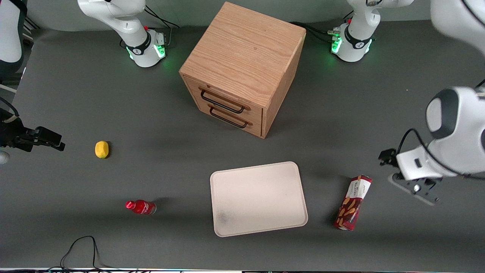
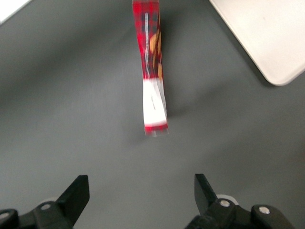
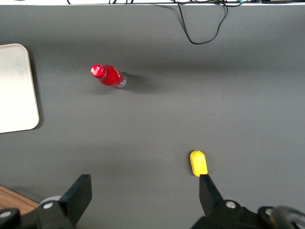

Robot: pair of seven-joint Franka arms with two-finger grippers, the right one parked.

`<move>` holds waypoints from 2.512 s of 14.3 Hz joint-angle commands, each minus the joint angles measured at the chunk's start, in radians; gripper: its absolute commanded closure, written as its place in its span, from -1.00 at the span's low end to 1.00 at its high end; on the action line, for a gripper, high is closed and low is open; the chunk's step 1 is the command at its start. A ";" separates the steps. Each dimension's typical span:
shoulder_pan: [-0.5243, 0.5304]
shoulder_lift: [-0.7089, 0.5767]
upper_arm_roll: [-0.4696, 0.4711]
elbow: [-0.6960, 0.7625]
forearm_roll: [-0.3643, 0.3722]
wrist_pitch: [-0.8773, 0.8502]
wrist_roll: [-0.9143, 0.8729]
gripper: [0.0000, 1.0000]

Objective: Place red cookie box on tray
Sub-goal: 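Close the left gripper on the end of the red shortbread box, then lift the box and carry it over the white tray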

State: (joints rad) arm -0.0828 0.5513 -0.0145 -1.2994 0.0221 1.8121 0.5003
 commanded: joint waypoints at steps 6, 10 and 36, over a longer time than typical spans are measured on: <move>-0.109 0.200 0.047 0.036 -0.057 0.271 -0.031 -0.99; -0.115 0.229 0.077 -0.011 -0.047 0.392 -0.009 -0.99; -0.150 0.019 0.090 0.044 -0.189 0.072 -0.513 1.00</move>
State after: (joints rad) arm -0.1947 0.5922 0.0620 -1.3244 -0.1628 1.9793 0.1226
